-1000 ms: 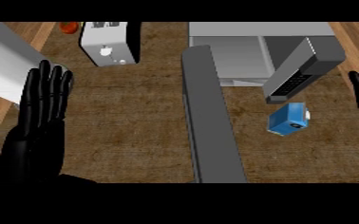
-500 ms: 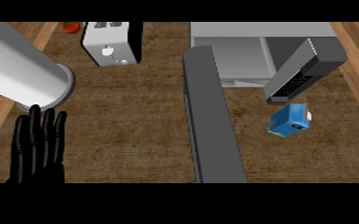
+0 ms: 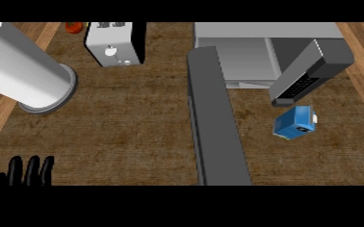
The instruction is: Pick up the milk, place it into the microwave and close the microwave
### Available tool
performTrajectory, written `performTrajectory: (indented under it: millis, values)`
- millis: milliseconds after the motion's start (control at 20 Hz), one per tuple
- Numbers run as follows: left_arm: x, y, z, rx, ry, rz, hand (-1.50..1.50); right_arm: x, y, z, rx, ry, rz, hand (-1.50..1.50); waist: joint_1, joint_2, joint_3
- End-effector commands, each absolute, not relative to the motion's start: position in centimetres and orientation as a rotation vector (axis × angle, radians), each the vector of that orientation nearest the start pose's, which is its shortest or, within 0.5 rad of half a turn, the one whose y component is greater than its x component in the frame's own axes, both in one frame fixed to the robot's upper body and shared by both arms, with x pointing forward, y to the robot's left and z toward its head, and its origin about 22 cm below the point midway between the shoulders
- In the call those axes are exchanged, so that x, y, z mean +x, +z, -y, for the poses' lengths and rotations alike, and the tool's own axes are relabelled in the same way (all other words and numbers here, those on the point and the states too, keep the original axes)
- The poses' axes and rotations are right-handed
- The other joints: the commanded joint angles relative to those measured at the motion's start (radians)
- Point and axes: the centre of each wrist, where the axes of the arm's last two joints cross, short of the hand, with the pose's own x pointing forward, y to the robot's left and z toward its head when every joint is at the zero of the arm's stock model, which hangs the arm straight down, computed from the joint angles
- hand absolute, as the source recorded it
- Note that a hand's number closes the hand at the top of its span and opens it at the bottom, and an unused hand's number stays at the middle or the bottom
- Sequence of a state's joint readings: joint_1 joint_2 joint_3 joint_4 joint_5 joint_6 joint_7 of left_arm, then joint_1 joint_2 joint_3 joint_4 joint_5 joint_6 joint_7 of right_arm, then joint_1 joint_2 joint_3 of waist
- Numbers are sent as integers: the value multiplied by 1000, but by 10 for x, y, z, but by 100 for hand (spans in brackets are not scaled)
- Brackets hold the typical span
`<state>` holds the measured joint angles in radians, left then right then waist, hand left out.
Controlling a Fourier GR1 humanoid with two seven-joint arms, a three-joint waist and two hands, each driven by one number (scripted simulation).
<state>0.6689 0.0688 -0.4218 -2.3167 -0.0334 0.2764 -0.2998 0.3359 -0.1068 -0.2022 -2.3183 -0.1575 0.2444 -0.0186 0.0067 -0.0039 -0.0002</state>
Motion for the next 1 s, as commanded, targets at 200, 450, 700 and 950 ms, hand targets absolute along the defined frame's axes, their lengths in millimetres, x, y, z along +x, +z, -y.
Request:
performTrajectory:
  millis: [200, 450, 700, 950]
  values:
    - [63, 78, -213, 84, 202, 1987, -150, 149, 104, 279, -151, 174, 2015, -150, 4, 2, 0]
    - [32, 70, -202, 124, 220, 1991, -150, 155, 83, 309, -204, 131, 1973, -150, 13, -1, 1]
    - [28, 61, -231, 93, 211, 1989, -150, 188, 64, 284, -231, 175, 1952, -150, 15, 2, 0]
    - [11, 67, -228, 107, 199, 1994, -150, 203, 49, 315, -290, 228, 1912, -150, 15, 2, 1]
